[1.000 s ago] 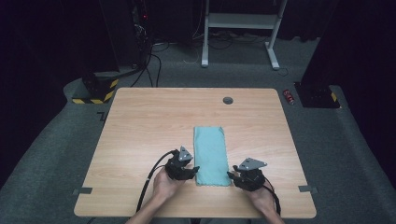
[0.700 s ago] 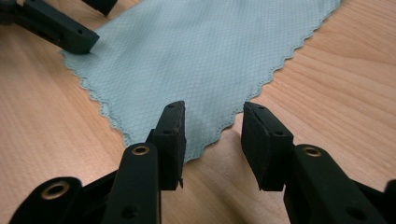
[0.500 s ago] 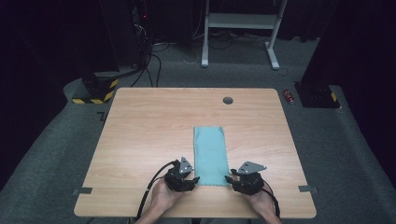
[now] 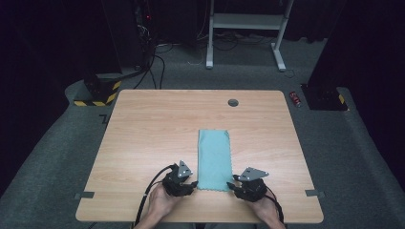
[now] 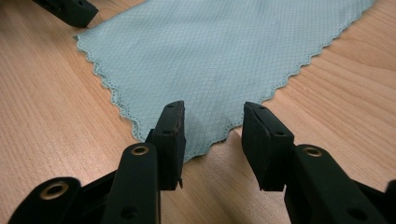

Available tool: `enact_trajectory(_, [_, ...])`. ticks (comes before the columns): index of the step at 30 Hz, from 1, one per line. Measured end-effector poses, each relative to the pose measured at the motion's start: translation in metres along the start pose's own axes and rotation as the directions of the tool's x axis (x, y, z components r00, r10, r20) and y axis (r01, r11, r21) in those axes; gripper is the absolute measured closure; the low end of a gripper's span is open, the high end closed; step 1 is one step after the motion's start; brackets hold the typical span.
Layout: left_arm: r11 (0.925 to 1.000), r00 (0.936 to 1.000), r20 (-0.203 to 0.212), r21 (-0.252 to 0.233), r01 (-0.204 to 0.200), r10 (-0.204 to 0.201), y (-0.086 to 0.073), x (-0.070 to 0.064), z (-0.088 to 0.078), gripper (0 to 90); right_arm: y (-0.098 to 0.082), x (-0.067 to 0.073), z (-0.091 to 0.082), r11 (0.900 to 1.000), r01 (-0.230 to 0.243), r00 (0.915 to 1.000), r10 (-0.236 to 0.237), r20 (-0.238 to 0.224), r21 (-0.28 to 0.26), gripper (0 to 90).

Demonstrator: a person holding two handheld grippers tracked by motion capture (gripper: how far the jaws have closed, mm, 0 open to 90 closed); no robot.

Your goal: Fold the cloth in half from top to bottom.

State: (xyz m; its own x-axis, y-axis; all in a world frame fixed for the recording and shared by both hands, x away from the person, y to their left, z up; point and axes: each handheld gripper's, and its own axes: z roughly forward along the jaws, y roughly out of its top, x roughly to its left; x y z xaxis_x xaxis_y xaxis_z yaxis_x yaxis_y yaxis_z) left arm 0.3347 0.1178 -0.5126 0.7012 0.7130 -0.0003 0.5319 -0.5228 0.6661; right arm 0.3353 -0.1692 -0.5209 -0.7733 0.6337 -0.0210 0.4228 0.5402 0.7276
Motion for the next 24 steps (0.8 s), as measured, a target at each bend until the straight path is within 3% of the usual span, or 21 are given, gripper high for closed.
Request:
enact_trajectory(4, [0.9994,0.9994,0.011,-0.009,0.032,-0.032,-0.002,0.011,-0.002,50.1,0.002,-0.004,0.0,1.0,-0.018,0.9998,0.018,-0.011,-0.007,59.4])
enact_trajectory(9, [0.9947,0.9952,0.035,-0.044,0.093,-0.092,0.012,0.026,0.004,45.9,0.015,-0.024,0.001,0.995,-0.088,0.9961,0.089,0.003,-0.047,59.8])
enact_trajectory(14, [0.9885,0.991,0.02,-0.071,0.133,-0.132,0.034,0.048,0.016,44.9,0.031,-0.051,0.009,0.977,-0.181,0.9831,0.183,0.01,-0.11,58.1])
enact_trajectory(18, [0.9767,0.9806,0.022,-0.088,0.196,-0.195,0.049,0.068,0.026,45.0,0.043,-0.067,0.022,0.967,-0.235,0.9709,0.238,0.022,-0.103,58.4])
enact_trajectory(20, [0.9754,0.9792,0.015,-0.087,0.203,-0.202,0.056,0.075,0.031,45.3,0.048,-0.073,0.029,0.965,-0.241,0.9686,0.246,0.038,-0.103,59.3])
enact_trajectory(24, [0.9705,0.9729,-0.001,-0.071,0.231,-0.231,0.069,0.085,0.042,45.2,0.06,-0.081,0.038,0.963,-0.265,0.9626,0.267,0.045,-0.049,65.5])
